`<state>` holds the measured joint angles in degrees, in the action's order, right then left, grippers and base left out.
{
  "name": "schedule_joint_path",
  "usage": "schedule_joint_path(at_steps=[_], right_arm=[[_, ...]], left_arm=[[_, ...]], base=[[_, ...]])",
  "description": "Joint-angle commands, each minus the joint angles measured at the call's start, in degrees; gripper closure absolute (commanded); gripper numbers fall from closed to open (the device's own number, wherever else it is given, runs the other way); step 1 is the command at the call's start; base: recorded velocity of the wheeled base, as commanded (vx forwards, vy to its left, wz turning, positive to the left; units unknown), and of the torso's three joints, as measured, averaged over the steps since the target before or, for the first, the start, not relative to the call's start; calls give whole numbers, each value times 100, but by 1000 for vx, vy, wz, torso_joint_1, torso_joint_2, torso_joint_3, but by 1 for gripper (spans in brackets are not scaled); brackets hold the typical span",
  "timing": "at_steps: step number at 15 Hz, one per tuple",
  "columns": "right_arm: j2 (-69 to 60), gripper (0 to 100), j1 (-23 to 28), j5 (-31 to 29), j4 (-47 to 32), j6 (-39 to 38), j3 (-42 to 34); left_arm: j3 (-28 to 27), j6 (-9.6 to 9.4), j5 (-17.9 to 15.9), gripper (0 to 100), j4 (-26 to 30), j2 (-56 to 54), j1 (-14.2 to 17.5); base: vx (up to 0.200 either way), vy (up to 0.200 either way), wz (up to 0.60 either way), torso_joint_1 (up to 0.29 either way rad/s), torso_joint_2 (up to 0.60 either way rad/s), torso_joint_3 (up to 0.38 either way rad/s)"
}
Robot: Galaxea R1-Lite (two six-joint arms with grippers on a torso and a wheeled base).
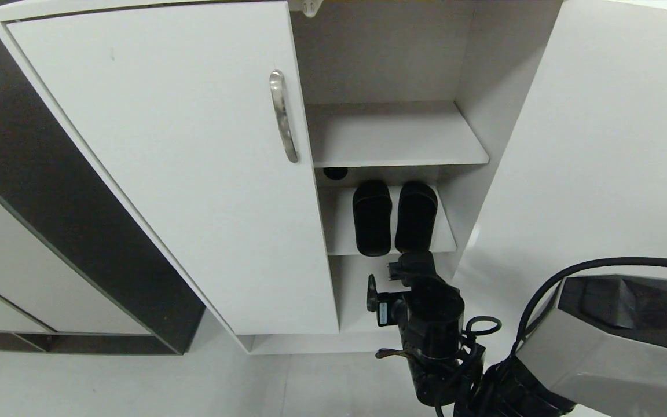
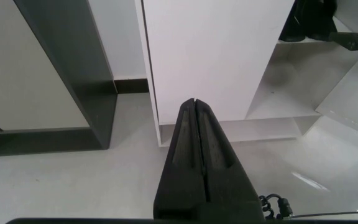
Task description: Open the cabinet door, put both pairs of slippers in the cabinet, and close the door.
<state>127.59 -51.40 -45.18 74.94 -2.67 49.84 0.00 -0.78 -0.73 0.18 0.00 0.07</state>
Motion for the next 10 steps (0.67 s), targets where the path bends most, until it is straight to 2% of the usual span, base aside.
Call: schedule_joint_path(at_steps=[1,10], right_arm=[[3,0,-2,0,4,-5,0],[-173,0,7,115,-5,21,-167]], left_arm=[[0,-1,3,100,-1,9,1],[0,-27,-6,100,-1,9,1]], base=[[0,0,0,-2,2,154],[0,0,0,2,1,187]])
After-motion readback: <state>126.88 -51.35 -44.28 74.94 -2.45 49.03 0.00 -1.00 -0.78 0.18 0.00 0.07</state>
